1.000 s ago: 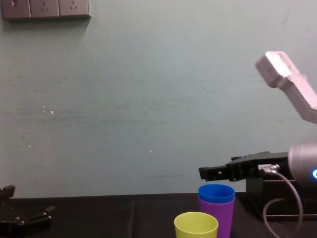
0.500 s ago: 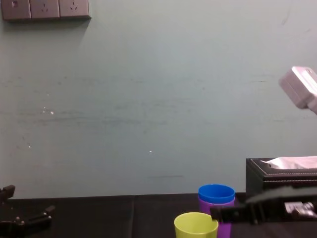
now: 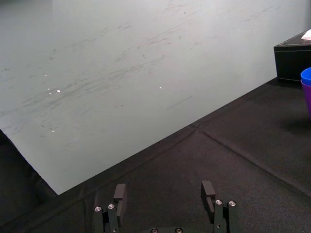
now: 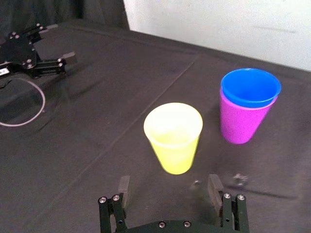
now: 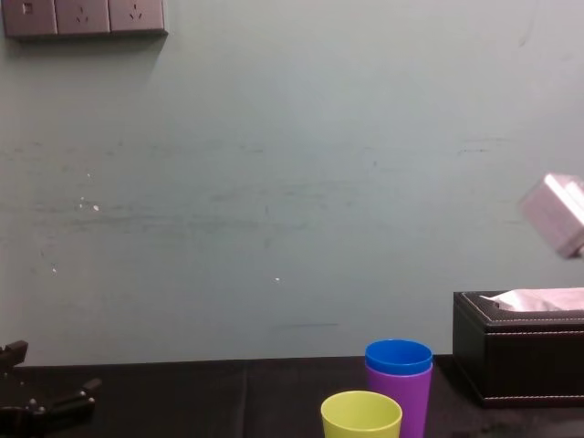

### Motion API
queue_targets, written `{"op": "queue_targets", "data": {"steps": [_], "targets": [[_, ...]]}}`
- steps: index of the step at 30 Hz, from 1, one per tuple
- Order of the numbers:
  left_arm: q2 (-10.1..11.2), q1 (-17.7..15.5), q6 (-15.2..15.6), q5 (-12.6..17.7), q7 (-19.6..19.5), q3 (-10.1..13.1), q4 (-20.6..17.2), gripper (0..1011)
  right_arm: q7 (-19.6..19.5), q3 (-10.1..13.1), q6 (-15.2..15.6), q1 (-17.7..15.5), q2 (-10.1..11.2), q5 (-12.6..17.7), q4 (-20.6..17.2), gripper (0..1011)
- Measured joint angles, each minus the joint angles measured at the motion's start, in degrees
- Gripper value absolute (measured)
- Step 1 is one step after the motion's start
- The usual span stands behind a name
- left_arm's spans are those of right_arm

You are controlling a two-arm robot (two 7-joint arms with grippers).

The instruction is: Stack the three plastic cups sequentially using one hand.

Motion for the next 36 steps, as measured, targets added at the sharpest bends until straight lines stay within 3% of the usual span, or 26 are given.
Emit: {"op": "queue_targets", "data": {"steps": [11,21,36], "targets": [[0.0,0.0,0.0,0.0,0.0,0.0,0.0,1000,-0.8,-2.6,-1.4,1.9,-2.2,-0.4,3.9,1000],[0.0,0.0,0.0,0.0,0.0,0.0,0.0,1000,-1.7,-4.5,-3.4,4.6,-4.2,-3.4,7.8,1000],[0.0,0.0,0.0,0.0,0.0,0.0,0.0,1000,-3.1,-4.3,-4.5,6.0,-7.5,-6.6,11.2,1000]]}}
